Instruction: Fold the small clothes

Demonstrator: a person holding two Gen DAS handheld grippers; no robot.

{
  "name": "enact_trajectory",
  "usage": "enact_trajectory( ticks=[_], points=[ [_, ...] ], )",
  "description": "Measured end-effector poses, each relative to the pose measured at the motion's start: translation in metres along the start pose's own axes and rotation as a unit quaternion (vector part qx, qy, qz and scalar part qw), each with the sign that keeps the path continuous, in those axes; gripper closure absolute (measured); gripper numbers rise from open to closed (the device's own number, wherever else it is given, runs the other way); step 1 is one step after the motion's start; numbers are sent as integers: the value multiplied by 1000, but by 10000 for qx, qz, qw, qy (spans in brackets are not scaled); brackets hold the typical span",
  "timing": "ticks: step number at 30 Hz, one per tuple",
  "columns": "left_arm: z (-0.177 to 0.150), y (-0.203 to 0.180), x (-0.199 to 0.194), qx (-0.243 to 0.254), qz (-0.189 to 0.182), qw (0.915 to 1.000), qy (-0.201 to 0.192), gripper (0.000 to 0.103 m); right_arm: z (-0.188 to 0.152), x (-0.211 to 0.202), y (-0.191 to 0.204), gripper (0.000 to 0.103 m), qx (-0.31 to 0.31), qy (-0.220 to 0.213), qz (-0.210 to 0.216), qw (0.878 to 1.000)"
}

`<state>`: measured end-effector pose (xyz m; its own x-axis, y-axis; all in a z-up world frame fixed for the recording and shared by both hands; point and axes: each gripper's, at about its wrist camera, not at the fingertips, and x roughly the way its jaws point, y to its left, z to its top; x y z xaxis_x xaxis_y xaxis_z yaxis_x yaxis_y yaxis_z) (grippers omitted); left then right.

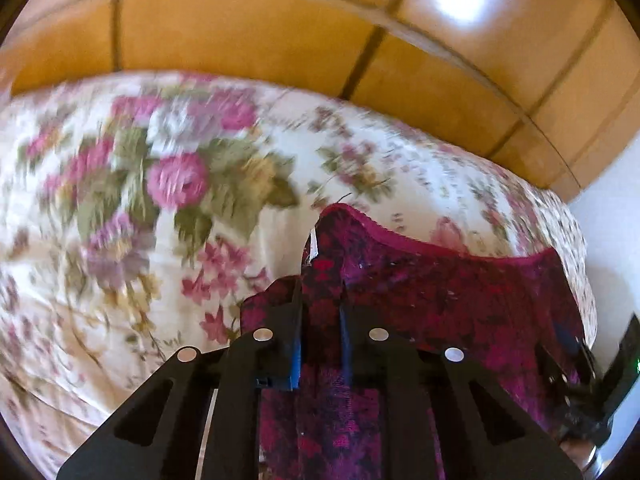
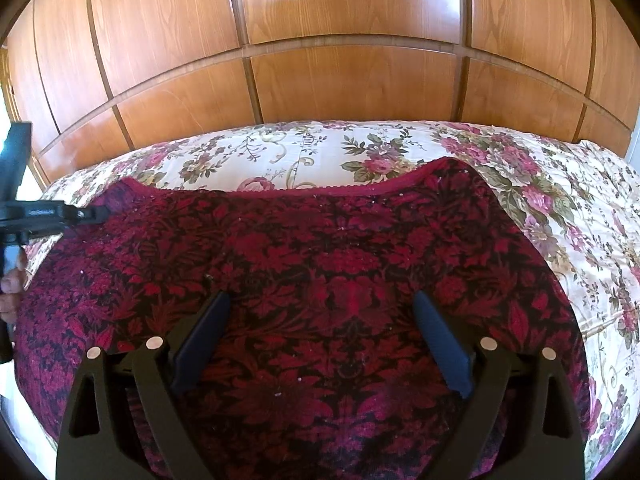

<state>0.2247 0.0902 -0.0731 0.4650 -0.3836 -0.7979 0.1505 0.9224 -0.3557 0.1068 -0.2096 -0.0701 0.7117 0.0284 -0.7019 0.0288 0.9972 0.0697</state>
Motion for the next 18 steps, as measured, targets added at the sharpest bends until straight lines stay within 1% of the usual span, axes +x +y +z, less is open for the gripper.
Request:
enact_trajectory(
  ticks=[2, 4, 6, 8, 9, 10, 11, 12, 15, 16, 18],
  points=[
    [-7, 11, 7, -298, -154, 9994, -17, 89, 0, 1, 1, 10, -24, 22, -19, 10000],
    [-8, 15, 2, -468, -267, 9985, -83, 87, 1, 2, 1, 10, -26, 28, -17, 10000],
    [-10, 11, -11, -471, -184, 9984, -247, 85, 1, 1, 1, 10, -25, 19, -12, 10000],
    [-14, -2, -26, -269, 164, 9984, -469, 80, 0, 1, 1, 10, -23, 7, -27, 10000],
    [-17, -7, -33, -189, 358, 9975, -570, 72, 0, 0, 1, 10, -22, 2, -33, 10000],
    [-21, -13, -42, -117, 584, 9956, -720, 68, 0, 0, 1, 10, -22, 0, -34, 10000],
    [-23, -17, -49, -65, 691, 9941, -832, 68, 0, 0, 1, 10, -22, 4, -31, 10000],
    [-27, -20, -57, -3, 743, 9929, -927, 68, 0, 0, 1, 10, -23, 6, -33, 10000],
    [-38, -35, -78, 235, 998, 9872, -1225, 54, 0, 0, 1, 10, -23, 11, -41, 10000],
    [-43, -40, -86, 323, 1061, 9846, -1354, 54, 0, 0, 1, 10, -20, 12, -39, 10000],
    [-49, -46, -97, 424, 1089, 9822, -1467, 54, 1, 0, 1, 10, -21, 16, -39, 10000]
  ],
)
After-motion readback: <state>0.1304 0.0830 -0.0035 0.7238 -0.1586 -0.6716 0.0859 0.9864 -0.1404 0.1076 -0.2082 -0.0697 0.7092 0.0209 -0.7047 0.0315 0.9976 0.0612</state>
